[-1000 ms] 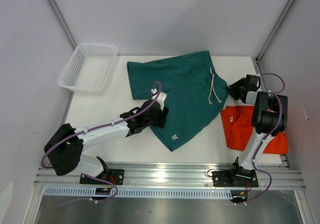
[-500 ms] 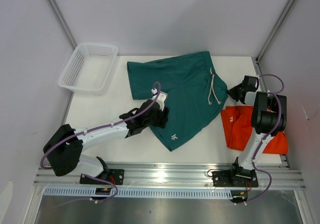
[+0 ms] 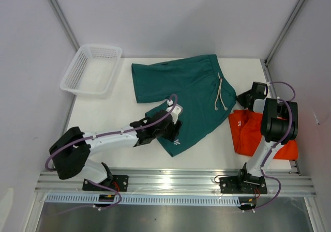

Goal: Fold and stack the shorts
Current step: Fold the shorts

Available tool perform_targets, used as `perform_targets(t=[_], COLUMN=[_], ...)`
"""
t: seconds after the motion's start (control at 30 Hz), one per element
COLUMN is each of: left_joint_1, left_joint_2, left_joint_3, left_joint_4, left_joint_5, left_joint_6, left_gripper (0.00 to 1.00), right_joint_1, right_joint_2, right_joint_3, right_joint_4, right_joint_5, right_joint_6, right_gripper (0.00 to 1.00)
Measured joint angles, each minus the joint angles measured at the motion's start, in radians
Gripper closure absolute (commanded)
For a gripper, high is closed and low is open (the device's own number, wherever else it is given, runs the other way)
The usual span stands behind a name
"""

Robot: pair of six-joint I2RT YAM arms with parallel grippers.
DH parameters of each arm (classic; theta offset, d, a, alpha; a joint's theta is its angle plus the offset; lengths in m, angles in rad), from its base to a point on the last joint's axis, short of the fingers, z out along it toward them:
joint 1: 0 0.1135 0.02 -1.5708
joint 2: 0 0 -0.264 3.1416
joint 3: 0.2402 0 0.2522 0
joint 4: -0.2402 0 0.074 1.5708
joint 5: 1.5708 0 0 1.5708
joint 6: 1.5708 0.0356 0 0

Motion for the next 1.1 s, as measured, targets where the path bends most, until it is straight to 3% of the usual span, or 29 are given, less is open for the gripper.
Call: perform_targets(t=[0.47, 0.93, 0.97, 1.1], left_joint_1=[-0.267, -0.272, -0.272, -0.272], left_joint_2=[0.045, 0.137, 0.143, 0.177], left_joint_3=[0.035, 0.055, 0.056, 0.072], left_joint_4=[-0.164, -0.234, -0.234, -0.235], left_joint_5=[-0.151, -0.095, -0.09, -0.087], left_joint_6=[-0.019, -0.016, -0.016, -0.018], left_gripper=[0.34, 0.36, 0.37, 0.61], right_joint_1=[-0.014, -0.018, -0.018, -0.019], right_joint_2=[0.01, 0.014, 0.014, 0.014], right_joint_3=[0.012, 0.017, 0.017, 0.017], right_joint_4=[-0.01, -0.011, -0.011, -0.011], right_joint_5=[-0.034, -0.045, -0.045, -0.049], right_joint_6=[0.0, 0.0, 0.0, 0.0], right_gripper=[1.0, 1.0, 1.0, 1.0])
